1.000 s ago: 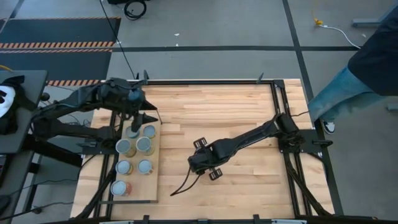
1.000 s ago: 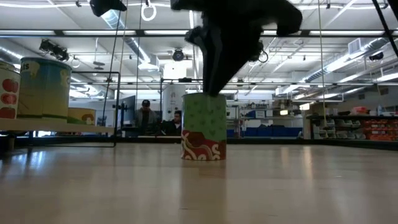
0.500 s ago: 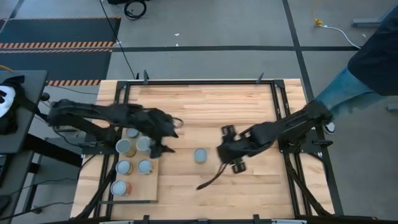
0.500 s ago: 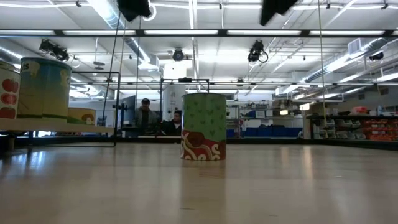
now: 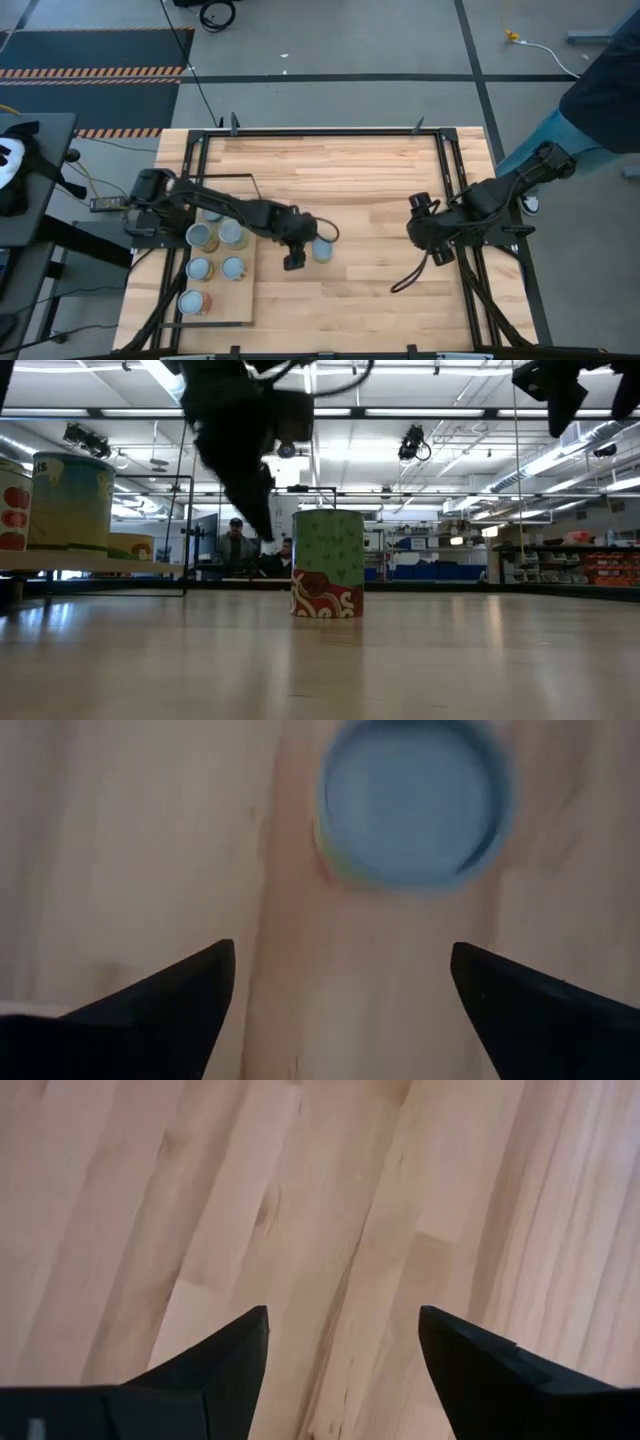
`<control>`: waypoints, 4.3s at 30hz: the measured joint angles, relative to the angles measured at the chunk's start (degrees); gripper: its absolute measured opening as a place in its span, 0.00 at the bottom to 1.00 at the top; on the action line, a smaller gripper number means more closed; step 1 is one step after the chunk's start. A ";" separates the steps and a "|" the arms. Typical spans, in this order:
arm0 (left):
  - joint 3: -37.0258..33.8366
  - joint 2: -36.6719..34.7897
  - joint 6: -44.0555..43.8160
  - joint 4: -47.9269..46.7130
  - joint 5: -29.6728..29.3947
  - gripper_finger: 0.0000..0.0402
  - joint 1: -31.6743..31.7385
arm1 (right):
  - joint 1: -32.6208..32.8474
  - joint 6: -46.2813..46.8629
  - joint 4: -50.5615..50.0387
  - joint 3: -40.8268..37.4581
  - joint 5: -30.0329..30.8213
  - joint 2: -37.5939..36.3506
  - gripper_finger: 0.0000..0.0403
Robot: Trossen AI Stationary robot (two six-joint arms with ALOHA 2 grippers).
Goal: Pick and place cans onto a shelf
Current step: Put the canned spaghetti sauce on the shelf
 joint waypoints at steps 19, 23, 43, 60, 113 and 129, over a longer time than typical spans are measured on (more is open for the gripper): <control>0.16 9.61 0.33 22.14 -17.72 0.93 -6.37 | 0.49 5.38 -1.71 -2.43 -3.28 -2.60 0.63; 0.04 10.58 5.01 25.04 -16.42 0.93 -5.61 | 0.51 8.12 -1.72 -2.43 -5.09 -2.10 0.61; 12.46 8.85 -15.89 -4.24 -12.47 0.70 -5.02 | -0.54 6.25 -1.19 -2.43 -3.98 -1.23 0.56; 31.82 8.00 -66.63 -46.71 -14.16 0.70 -21.38 | -7.68 -2.42 6.63 -2.41 0.25 1.36 0.56; 15.93 2.97 -108.23 -47.58 -16.73 0.78 -43.78 | -12.04 -1.05 20.79 -2.41 -4.35 12.95 0.56; 15.93 3.02 -107.79 -46.26 -11.01 0.79 -43.48 | -12.04 -1.05 20.79 -2.41 -4.35 12.95 0.56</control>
